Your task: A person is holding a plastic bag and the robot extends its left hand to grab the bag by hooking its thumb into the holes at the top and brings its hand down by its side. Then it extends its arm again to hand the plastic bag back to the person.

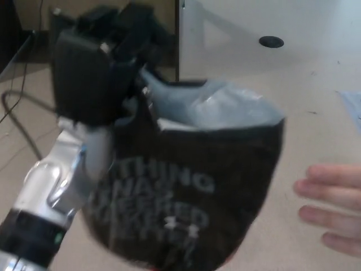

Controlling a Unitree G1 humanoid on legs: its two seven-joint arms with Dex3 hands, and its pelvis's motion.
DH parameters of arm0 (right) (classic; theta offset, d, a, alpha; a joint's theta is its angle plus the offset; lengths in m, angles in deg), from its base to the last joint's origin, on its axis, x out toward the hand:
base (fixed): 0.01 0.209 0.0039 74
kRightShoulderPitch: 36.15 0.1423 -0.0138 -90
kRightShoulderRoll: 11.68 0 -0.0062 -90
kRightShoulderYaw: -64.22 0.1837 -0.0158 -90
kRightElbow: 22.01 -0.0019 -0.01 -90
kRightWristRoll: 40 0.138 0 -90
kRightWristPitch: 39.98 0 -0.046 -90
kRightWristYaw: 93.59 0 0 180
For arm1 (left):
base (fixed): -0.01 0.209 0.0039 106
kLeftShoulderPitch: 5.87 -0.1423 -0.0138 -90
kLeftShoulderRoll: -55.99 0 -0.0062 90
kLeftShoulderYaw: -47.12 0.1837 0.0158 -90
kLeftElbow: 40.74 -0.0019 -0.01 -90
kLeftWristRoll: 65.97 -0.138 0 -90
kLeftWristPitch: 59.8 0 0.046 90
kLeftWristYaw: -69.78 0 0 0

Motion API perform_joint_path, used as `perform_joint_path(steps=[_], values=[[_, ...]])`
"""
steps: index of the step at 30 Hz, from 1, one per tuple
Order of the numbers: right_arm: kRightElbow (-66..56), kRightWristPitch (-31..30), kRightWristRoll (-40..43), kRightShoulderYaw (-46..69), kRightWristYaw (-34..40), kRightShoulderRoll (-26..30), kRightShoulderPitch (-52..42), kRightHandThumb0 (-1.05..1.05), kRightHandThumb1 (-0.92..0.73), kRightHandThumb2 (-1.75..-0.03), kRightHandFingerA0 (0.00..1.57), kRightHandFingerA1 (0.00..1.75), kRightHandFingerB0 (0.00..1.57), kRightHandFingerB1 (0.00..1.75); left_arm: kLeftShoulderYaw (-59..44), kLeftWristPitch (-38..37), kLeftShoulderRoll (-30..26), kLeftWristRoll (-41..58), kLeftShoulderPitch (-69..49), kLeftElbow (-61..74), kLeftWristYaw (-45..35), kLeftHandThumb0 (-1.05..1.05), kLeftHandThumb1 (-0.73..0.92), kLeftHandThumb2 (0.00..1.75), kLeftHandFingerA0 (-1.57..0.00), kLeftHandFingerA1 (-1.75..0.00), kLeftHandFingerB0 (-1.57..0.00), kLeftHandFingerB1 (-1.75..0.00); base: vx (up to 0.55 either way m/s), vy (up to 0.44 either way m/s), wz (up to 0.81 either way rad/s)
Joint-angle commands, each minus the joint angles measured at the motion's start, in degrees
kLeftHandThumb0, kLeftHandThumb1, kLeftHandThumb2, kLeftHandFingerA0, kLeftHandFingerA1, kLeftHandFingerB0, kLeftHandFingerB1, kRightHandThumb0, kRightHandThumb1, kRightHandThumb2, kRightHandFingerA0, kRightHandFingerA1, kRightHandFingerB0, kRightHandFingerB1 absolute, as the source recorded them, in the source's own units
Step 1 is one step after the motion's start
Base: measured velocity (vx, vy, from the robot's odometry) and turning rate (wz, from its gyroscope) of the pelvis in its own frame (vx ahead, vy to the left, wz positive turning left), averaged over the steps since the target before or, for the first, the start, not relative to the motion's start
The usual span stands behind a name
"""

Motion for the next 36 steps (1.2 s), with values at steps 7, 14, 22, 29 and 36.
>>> perform_joint_path(steps=[7,14,22,29,36], values=[[-0.38,-0.31,0.44,0.49,-0.49,1.36,-0.64,-0.32,-0.67,-0.61,0.76,0.62,0.64,0.43,2.6,3.16,1.99,-2.32,20.32,-14.32,-0.25,-0.18,0.69,0.6,-0.96,-1.75,-0.67,-1.52,0.0,0.0,0.0],[-0.27,-0.33,-0.43,-0.28,-0.36,1.72,-0.24,-0.3,-0.68,-0.6,0.78,0.64,0.64,0.44,3.75,3.86,2.7,-2.69,22.39,-13.99,-0.42,-0.15,0.66,0.64,-0.96,-1.75,-0.7,-1.5,0.0,0.0,0.0],[-0.34,-0.29,-0.95,-1.34,-0.3,1.78,-0.93,-0.31,-0.68,-0.6,0.79,0.69,0.65,0.44,5.43,5.93,5.29,-3.65,21.88,-9.34,-2.61,-0.18,0.64,0.63,-0.99,-1.75,-0.62,-1.45,0.0,0.0,0.0],[0.43,-0.35,-0.59,-1.41,-1.03,1.68,-0.89,-0.32,-0.68,-0.6,0.76,0.67,0.65,0.43,6.7,4.89,6.45,-5.02,21.9,-6.9,-1.6,-0.16,0.64,0.66,-0.96,-1.75,-0.65,-1.46,0.0,0.0,0.0],[0.52,-0.01,-0.46,-1.45,-1.41,1.71,-0.98,-0.32,-0.68,-0.6,0.75,0.66,0.67,0.44,7.36,5.31,6.73,-4.98,18.54,-0.93,-4.32,-0.2,0.66,0.6,-0.98,-1.75,-0.59,-1.52,0.0,0.0,0.0]])
